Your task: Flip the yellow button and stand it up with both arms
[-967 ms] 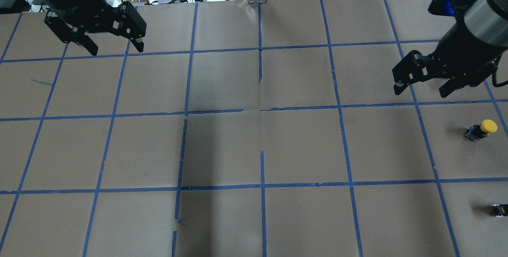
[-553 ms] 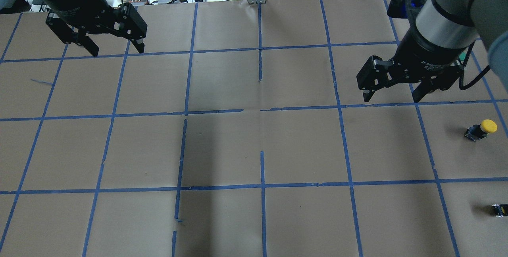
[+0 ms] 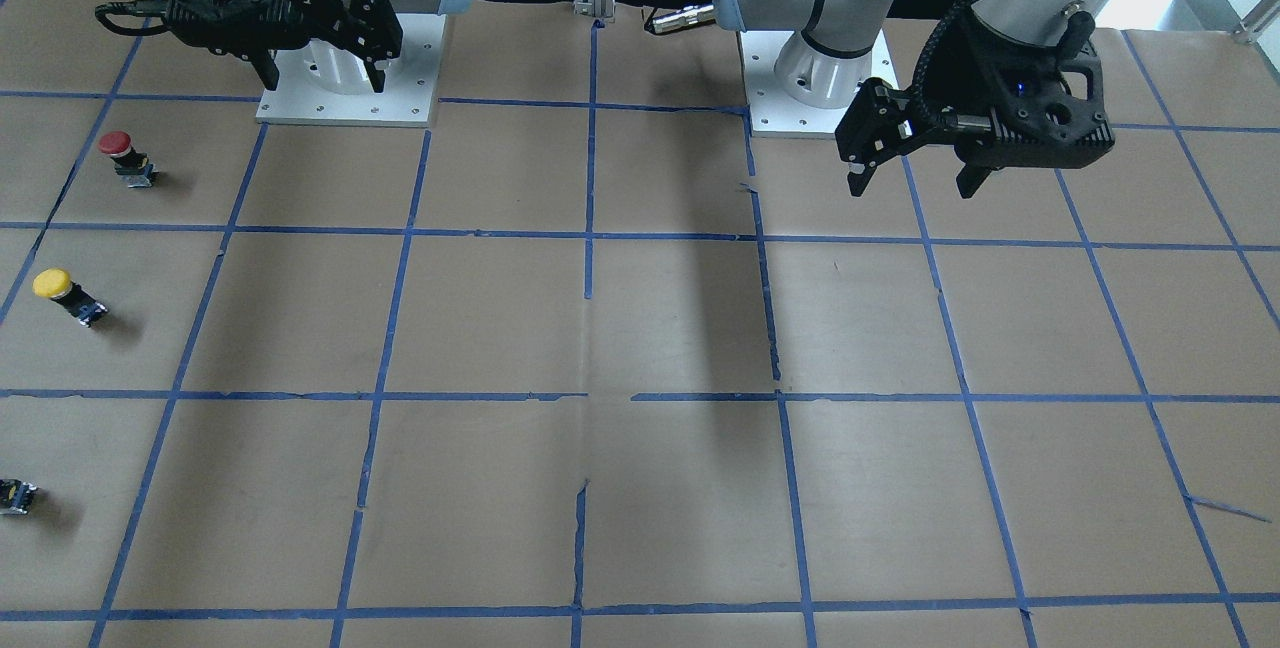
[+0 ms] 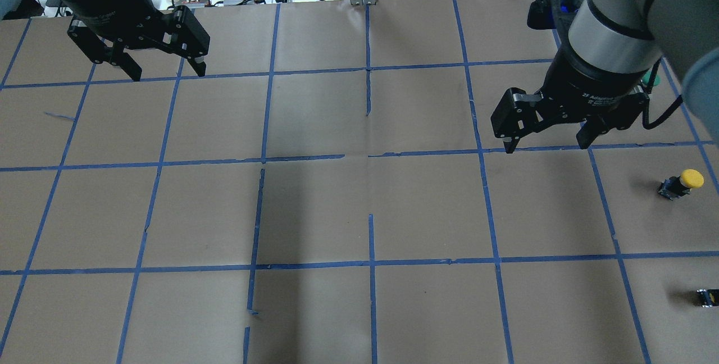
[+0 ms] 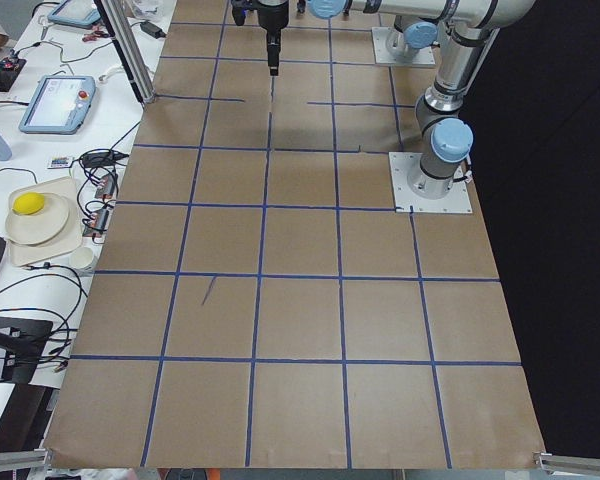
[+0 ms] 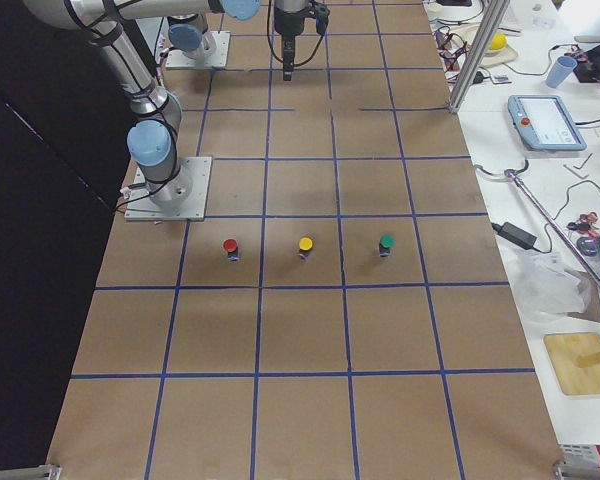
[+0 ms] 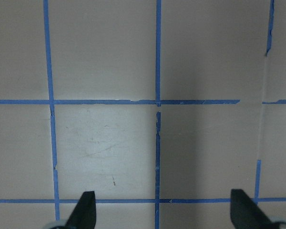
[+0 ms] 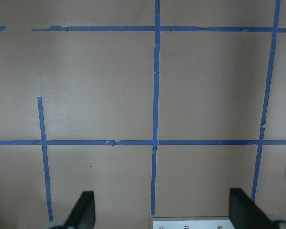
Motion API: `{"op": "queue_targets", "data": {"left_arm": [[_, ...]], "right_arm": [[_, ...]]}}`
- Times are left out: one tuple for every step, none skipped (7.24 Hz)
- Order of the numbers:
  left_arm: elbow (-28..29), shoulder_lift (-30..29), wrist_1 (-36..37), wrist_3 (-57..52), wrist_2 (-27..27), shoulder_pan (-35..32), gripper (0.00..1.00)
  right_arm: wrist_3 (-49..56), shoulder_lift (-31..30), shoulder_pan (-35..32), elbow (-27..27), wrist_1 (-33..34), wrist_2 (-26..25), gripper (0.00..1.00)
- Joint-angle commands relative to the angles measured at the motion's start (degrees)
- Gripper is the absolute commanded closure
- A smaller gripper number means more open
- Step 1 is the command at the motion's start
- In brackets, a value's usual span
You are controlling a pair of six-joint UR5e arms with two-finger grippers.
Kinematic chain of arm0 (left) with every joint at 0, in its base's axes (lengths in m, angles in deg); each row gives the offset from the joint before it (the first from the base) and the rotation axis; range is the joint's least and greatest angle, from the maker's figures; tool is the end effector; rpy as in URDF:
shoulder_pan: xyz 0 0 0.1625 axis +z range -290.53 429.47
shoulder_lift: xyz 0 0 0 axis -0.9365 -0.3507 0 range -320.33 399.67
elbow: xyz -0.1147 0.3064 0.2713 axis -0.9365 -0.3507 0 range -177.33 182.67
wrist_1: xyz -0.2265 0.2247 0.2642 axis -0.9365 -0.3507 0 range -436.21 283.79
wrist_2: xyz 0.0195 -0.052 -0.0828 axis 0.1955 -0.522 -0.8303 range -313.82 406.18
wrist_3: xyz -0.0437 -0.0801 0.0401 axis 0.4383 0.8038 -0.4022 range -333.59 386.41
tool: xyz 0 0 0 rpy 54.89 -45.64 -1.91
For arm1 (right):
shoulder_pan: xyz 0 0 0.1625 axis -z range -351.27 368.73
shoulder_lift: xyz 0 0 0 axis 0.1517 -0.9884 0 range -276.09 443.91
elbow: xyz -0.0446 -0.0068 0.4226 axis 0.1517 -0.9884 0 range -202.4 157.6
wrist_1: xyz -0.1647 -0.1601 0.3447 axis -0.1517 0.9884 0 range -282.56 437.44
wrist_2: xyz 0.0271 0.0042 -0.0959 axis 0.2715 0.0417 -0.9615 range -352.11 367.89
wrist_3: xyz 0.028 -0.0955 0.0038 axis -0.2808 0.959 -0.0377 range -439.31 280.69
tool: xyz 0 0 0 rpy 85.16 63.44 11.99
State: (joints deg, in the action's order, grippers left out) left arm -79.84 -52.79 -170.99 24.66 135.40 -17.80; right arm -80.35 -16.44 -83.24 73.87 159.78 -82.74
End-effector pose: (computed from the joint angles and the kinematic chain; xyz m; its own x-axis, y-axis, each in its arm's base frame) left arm -0.1102 -0.5149 0.5222 -0.9998 -0.0170 0.0135 -0.0171 0.9998 -0.0049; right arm 0.1459 -0.4034 0.5028 -0.9998 -0.0171 0.0122 -0.0163 0.9979 0.0625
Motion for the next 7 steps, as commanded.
{"op": "queue_targets", "data": {"left_arm": [[0.0, 0.0, 0.0, 0.0, 0.0, -0.1, 0.00], [0.0, 0.0, -0.1, 0.0, 0.0, -0.1, 0.00], [0.0, 0.0, 0.0, 0.0, 0.0, -0.1, 0.00], [0.0, 0.0, 0.0, 0.0, 0.0, -0.1, 0.00], [0.0, 0.0, 0.0, 0.0, 0.0, -0.1, 0.00], [0.0, 0.0, 0.0, 0.0, 0.0, -0.1, 0.00], [0.0, 0.2, 0.0, 0.1, 0.0, -0.3, 0.00]], "right_arm": [[0.0, -0.5, -0.1, 0.4, -0.6, -0.2, 0.00], [0.1, -1.6, -0.1, 0.8, -0.7, -0.2, 0.00], [0.1, -1.8, -0.1, 1.4, -0.5, -0.4, 0.00], [0.1, -1.8, -0.1, 1.4, -0.2, 0.3, 0.00], [0.1, -1.9, -0.1, 1.4, -0.5, -0.1, 0.00], [0.1, -2.4, -0.1, 1.7, -0.7, -0.2, 0.00], [0.2, -3.4, -0.1, 3.0, -0.4, -0.3, 0.00]]}}
